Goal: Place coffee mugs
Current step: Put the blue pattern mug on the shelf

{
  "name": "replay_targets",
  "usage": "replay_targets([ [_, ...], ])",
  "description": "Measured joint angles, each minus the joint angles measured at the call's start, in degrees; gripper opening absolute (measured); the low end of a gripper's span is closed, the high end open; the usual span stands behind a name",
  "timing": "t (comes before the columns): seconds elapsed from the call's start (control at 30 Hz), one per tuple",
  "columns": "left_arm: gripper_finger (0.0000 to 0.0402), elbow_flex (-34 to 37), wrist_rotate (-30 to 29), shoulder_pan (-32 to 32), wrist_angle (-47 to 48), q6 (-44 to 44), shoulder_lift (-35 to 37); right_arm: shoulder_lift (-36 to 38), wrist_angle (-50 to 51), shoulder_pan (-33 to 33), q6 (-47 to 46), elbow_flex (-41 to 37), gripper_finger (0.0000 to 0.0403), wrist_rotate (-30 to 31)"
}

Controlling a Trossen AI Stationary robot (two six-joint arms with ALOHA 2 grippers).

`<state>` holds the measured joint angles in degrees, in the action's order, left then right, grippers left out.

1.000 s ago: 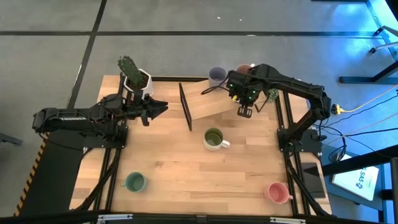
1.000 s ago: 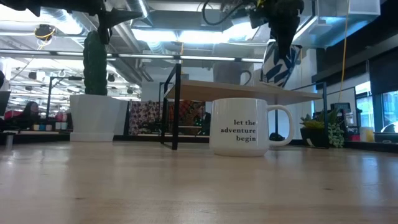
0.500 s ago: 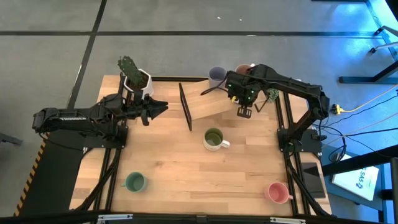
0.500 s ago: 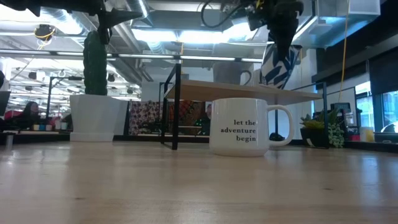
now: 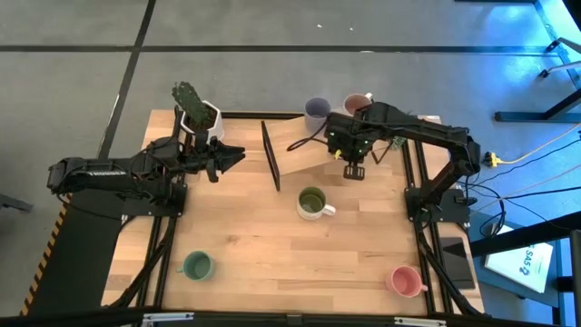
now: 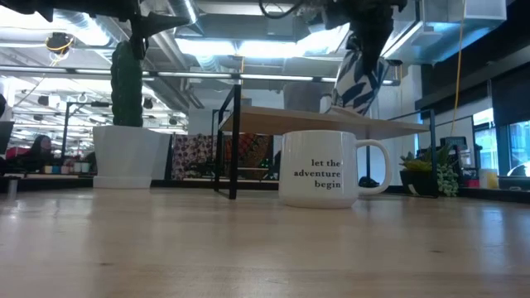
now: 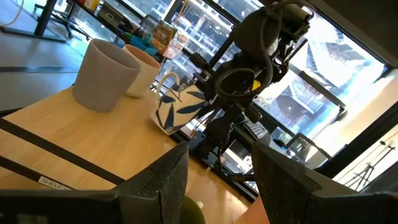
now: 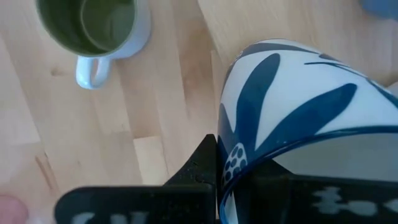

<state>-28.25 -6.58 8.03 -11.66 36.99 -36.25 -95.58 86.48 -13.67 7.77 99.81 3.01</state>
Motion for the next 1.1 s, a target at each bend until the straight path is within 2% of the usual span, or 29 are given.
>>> replay_targets([
  [0.47, 0.017, 0.0, -0.92, -0.02, -0.02, 0.13, 0.0, -0.76, -1.53, -0.17, 2.23, 0.07, 0.0005, 1.0],
  [0.6, 0.017, 0.0, -1.34, -0.02, -0.02, 0.13, 0.0, -0.82, -1.3, -0.17, 3.19, -0.01, 0.002, 1.05],
  [0.8, 0.017, 0.0, -1.34, -0.02, -0.02, 0.13, 0.0, -0.82, -1.9, -0.17, 4.55, -0.06, 0.0021, 0.91],
  [1.1, 0.017, 0.0, -1.47, -0.02, -0.02, -0.04, 0.0, -1.02, -3.92, -0.22, 5.99, 1.64, 0.0077, 1.43],
])
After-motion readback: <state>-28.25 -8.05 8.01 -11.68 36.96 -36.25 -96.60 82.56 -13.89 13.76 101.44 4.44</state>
